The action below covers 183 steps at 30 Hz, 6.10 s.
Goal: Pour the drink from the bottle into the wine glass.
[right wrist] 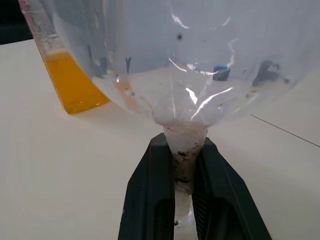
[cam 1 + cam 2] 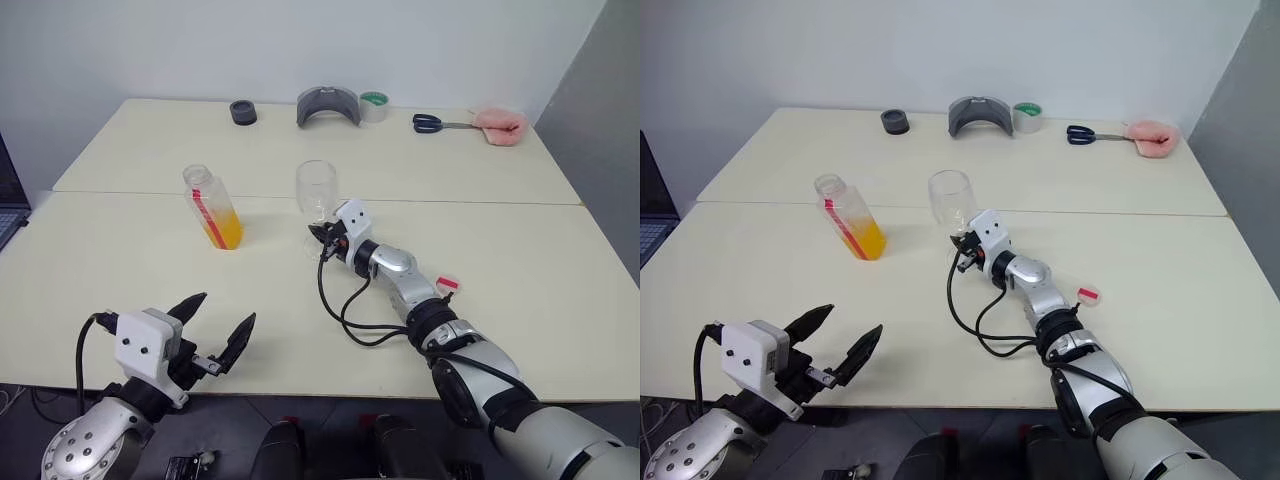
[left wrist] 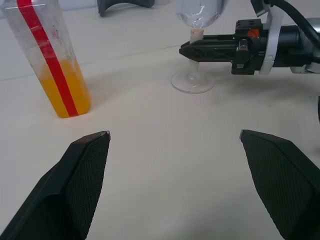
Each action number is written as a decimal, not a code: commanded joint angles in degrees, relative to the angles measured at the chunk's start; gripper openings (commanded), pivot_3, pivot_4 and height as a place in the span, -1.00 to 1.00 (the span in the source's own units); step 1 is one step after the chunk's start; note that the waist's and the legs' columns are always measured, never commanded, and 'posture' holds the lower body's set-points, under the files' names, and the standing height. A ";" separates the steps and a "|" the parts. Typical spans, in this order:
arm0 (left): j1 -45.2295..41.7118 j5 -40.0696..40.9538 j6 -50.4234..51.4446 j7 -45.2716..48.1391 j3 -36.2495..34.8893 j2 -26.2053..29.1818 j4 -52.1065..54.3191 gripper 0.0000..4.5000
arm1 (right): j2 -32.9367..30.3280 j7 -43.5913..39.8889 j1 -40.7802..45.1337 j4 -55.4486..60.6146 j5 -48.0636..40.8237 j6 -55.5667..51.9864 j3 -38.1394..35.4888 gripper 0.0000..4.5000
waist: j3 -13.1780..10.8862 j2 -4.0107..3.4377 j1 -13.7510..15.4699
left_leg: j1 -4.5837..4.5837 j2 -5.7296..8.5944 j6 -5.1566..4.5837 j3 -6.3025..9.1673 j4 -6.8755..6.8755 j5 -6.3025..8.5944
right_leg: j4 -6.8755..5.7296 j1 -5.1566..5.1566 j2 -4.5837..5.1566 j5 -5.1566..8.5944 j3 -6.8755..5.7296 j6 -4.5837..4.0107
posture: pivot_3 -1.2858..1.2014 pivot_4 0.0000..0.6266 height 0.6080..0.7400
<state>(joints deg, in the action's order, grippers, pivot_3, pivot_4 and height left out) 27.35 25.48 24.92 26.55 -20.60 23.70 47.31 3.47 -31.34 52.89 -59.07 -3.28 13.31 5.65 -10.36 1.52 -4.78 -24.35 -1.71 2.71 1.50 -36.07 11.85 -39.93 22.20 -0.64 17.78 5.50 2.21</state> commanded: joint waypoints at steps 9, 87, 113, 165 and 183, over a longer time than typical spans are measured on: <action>-1.64 -4.12 -9.13 1.84 3.86 -0.66 -7.14 1.00 | -3.26 -5.61 -5.69 7.51 -0.05 -1.53 0.38 0.74 | 0.00 0.00 0.07 | 0.00 -0.02 0.00 -0.02 0.01 0.00 | 0.01 0.00 0.03 0.01 0.02 -0.01 | 0.03 -0.52 1.00; -66.81 -17.04 -28.94 -4.93 8.62 -0.20 -82.46 1.00 | -39.23 3.30 -36.77 105.04 -54.54 -59.60 -12.32 0.97 | 0.08 0.25 1.94 | -0.26 0.06 0.00 0.08 -0.03 0.00 | 0.37 -0.03 -0.06 -0.08 -0.08 0.19 | 0.03 -0.52 1.00; -75.02 -18.77 -36.46 -3.80 9.69 2.20 -93.71 -0.26 | -39.61 7.75 -39.13 106.61 -53.48 -55.73 -10.18 1.00 | 0.09 0.26 2.02 | -0.35 0.06 0.00 0.15 -0.06 0.00 | 0.36 0.02 -0.06 -0.11 -0.17 0.22 | 0.03 -0.52 1.00; -104.31 -51.82 -64.44 3.20 37.60 12.01 -112.55 -0.26 | -27.64 6.04 -31.79 94.90 -30.04 -43.51 -5.11 1.00 | 0.08 0.26 2.27 | -0.45 0.10 -0.01 0.12 -0.10 0.00 | 0.27 0.15 -0.07 -0.11 -0.17 0.21 | 0.03 -0.52 1.00; -109.22 -60.04 -69.55 -4.31 43.21 12.82 -115.87 -0.26 | -26.56 6.34 -32.17 95.29 -29.37 -43.73 -4.82 1.00 | 0.08 0.26 2.29 | -0.45 0.11 0.00 0.10 -0.13 0.00 | 0.19 0.16 -0.06 -0.11 -0.16 0.20 | 0.03 -0.52 1.00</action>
<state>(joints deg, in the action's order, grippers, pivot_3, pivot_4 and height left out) -79.12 -33.92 -43.70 24.18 22.38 35.28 -68.75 -23.32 -24.91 20.68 34.49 -32.67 -31.47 1.32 -10.29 1.78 -2.49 -24.79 -1.61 2.71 1.60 -36.21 11.85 -39.74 22.36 -0.70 17.68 5.35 2.41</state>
